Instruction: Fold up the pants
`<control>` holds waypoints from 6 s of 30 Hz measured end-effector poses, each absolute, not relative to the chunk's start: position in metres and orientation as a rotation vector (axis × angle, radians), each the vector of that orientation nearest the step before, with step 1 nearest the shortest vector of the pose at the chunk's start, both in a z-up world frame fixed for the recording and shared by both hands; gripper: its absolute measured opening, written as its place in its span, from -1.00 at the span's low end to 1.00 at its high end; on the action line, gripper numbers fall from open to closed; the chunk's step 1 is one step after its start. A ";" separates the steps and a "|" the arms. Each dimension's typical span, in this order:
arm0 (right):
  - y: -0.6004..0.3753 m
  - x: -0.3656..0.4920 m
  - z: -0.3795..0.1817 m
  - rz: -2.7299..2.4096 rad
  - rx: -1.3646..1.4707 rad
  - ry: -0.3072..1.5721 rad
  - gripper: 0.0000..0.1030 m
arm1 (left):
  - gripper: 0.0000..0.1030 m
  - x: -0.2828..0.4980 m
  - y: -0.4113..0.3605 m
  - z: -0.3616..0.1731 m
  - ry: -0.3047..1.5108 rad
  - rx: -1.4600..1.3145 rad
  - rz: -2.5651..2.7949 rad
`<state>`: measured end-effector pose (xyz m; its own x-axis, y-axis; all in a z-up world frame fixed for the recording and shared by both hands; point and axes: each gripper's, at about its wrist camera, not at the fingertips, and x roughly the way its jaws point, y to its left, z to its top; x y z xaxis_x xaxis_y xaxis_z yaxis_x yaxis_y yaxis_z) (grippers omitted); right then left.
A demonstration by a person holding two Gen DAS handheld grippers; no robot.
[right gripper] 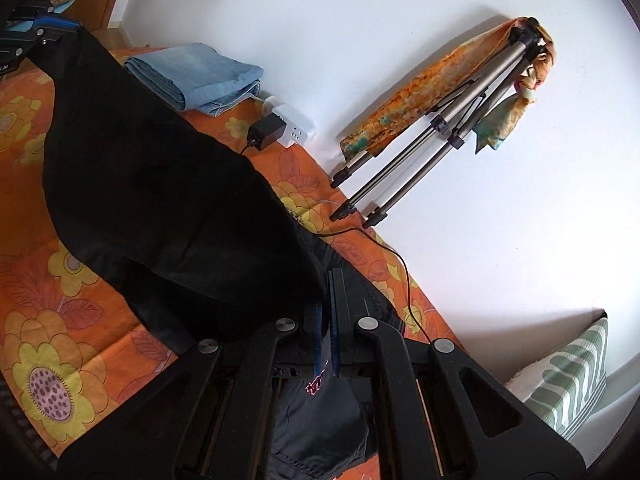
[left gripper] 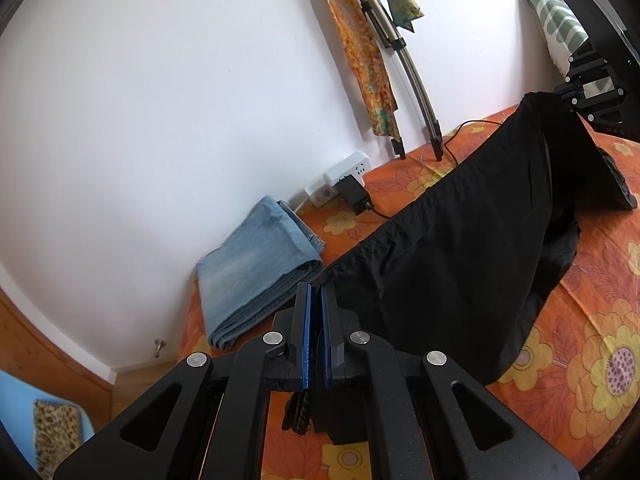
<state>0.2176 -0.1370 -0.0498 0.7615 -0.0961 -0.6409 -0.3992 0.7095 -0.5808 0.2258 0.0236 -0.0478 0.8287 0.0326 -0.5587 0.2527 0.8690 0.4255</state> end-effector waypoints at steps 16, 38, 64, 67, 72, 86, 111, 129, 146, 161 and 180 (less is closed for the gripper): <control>-0.119 0.359 -0.150 0.256 -0.778 0.917 -0.94 | -0.93 0.345 0.033 -0.146 0.798 0.566 -0.108; -0.250 0.265 -0.082 0.241 -0.289 0.838 0.32 | 0.10 0.335 0.048 -0.133 0.766 0.495 0.014; -0.257 0.132 -0.177 0.167 -0.586 0.843 0.34 | 0.21 0.200 -0.035 -0.113 0.772 0.245 -0.137; -0.256 0.139 -0.185 0.106 -0.642 0.829 0.34 | 0.21 0.210 -0.023 -0.116 0.801 0.186 -0.133; -0.263 0.148 -0.188 0.105 -0.645 0.856 0.21 | 0.21 0.219 -0.007 -0.118 0.808 0.158 -0.091; -0.314 0.201 -0.126 0.082 -0.482 0.831 -0.99 | 0.21 0.221 -0.005 -0.127 0.837 0.173 -0.102; -0.214 0.179 -0.206 0.129 -0.817 0.861 -0.66 | 0.21 0.222 0.002 -0.130 0.874 0.129 -0.121; -0.256 0.337 -0.143 -0.099 -0.893 0.763 -0.90 | 0.21 0.230 0.016 -0.130 0.880 0.100 -0.098; -0.360 0.380 -0.142 -0.114 -0.444 0.916 0.38 | 0.21 0.232 0.013 -0.128 0.871 0.096 -0.114; -0.434 0.255 -0.160 -0.208 0.056 0.987 0.42 | 0.21 0.219 -0.010 -0.119 0.833 0.127 -0.179; -0.286 0.215 -0.191 0.169 0.315 1.088 0.42 | 0.20 0.209 -0.012 -0.114 0.808 0.122 -0.201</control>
